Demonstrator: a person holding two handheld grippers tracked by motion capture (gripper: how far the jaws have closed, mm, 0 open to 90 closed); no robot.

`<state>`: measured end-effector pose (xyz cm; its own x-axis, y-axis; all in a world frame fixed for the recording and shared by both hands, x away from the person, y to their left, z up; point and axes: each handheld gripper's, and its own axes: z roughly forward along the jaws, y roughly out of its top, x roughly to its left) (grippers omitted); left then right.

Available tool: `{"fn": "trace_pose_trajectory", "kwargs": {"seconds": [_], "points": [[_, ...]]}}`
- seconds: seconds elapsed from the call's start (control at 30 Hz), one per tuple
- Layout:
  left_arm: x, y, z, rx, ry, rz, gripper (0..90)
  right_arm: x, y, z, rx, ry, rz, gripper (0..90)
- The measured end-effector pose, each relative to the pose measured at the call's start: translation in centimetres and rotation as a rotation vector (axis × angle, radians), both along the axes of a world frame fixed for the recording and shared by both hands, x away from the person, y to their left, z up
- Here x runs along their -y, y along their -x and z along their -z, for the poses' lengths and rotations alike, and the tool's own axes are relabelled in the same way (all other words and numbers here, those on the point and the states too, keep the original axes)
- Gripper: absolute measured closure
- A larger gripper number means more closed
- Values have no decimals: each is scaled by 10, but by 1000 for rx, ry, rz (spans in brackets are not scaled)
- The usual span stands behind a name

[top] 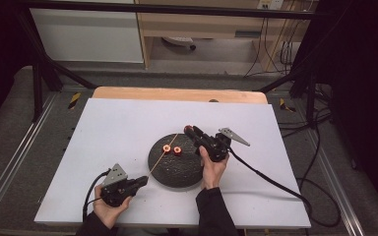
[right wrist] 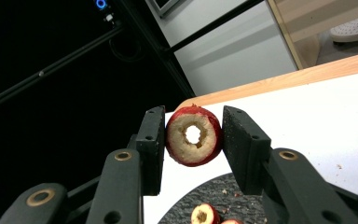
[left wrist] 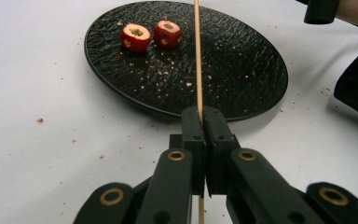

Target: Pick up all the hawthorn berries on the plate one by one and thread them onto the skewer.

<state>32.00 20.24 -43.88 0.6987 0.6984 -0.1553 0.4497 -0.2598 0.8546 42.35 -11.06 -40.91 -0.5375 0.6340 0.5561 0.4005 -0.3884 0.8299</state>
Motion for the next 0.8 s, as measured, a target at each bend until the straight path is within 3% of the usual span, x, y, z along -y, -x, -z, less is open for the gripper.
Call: {"fn": "trace_pose_trajectory", "kwargs": {"seconds": [0.47, 0.8], "points": [[8, 1, 2, -2, 7, 9, 884, -5, -2, 5, 16, -73, 42, 610], [11, 2, 2, -4, 2, 14, 884, -7, -2, 10, 10, -104, 38, 611]]}}
